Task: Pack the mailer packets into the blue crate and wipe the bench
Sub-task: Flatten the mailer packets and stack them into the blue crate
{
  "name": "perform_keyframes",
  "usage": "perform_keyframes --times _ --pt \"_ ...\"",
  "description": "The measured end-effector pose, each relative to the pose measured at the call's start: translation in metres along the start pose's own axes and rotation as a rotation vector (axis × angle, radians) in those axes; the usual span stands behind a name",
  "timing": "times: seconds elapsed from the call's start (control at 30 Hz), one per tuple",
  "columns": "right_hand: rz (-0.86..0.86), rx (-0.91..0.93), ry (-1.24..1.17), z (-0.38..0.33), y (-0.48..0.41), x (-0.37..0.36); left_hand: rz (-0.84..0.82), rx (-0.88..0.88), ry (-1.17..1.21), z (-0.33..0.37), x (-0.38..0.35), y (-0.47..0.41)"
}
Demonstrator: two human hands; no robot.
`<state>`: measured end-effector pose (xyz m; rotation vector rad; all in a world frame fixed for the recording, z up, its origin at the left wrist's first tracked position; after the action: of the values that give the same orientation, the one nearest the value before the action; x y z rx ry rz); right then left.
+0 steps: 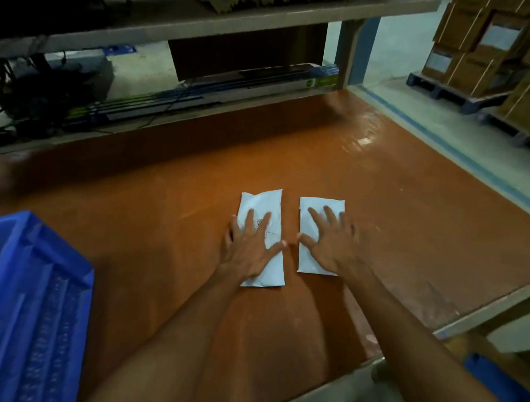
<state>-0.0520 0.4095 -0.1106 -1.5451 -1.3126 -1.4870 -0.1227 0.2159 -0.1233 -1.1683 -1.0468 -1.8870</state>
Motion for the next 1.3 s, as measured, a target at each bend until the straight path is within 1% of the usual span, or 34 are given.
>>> perform_keyframes --times 0.07,0.17,0.3,0.33,0.47,0.5,0.57,0.63,0.7,0.8,0.83,0.87,0.93,1.0,1.07,1.13,1.2,1.3 --pt "0.003 -0.007 0.018 -0.002 0.0 -0.019 0.003 -0.002 -0.075 0.014 -0.014 0.001" --pt "0.064 0.016 0.027 -0.004 0.005 -0.033 0.118 -0.023 -0.094 0.028 -0.023 0.01" --pt "0.076 0.077 0.063 -0.005 0.016 -0.035 0.135 -0.04 -0.1 0.031 -0.025 0.024" --pt "0.062 0.088 0.069 -0.007 0.019 -0.037 0.131 -0.047 -0.116 0.03 -0.027 0.026" --pt "0.028 0.129 0.081 -0.019 0.039 -0.036 -0.016 -0.131 -0.274 0.016 -0.035 0.032" --pt "0.03 0.14 0.078 -0.022 0.045 -0.035 -0.005 -0.15 -0.344 0.012 -0.032 0.037" --pt "0.061 0.155 0.017 -0.031 0.054 -0.028 0.052 -0.154 -0.425 0.003 -0.019 0.046" --pt "0.106 0.168 -0.07 -0.051 0.062 -0.011 0.161 -0.144 -0.435 -0.002 0.014 0.062" --pt "0.186 0.224 -0.116 -0.082 0.071 0.016 0.329 -0.124 -0.346 -0.007 0.062 0.084" --pt "0.328 0.325 -0.172 -0.145 0.09 0.068 0.652 -0.082 -0.169 -0.023 0.141 0.135" --pt "0.369 0.369 -0.197 -0.169 0.099 0.085 0.747 -0.072 -0.132 -0.034 0.165 0.159" --pt "0.413 0.415 -0.222 -0.196 0.109 0.099 0.8 -0.051 -0.114 -0.048 0.186 0.183" --pt "0.491 0.512 -0.255 -0.252 0.134 0.119 0.808 0.023 -0.139 -0.09 0.218 0.228" --pt "0.515 0.613 -0.277 -0.313 0.163 0.125 0.789 0.088 -0.159 -0.148 0.235 0.273" --pt "0.504 0.718 -0.302 -0.373 0.193 0.118 0.776 0.116 -0.195 -0.211 0.241 0.318" --pt "0.474 0.782 -0.309 -0.428 0.221 0.104 0.766 0.151 -0.211 -0.27 0.236 0.359" --pt "0.374 0.776 -0.293 -0.473 0.241 0.084 0.743 0.195 -0.231 -0.319 0.228 0.394" --pt "0.262 0.744 -0.213 -0.514 0.259 0.054 0.69 0.188 -0.264 -0.369 0.21 0.419"
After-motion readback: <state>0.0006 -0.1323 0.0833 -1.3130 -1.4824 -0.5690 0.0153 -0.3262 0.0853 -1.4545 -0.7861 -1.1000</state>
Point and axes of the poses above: each hand's wrist, its own y-axis away from the middle knuckle, its own x-axis out of the back of the hand, z = x × y, the point moved 2 cm from there along -y, towards the middle knuckle, and after that the axes turned 8 degrees about -z, right-handed, at the moved point
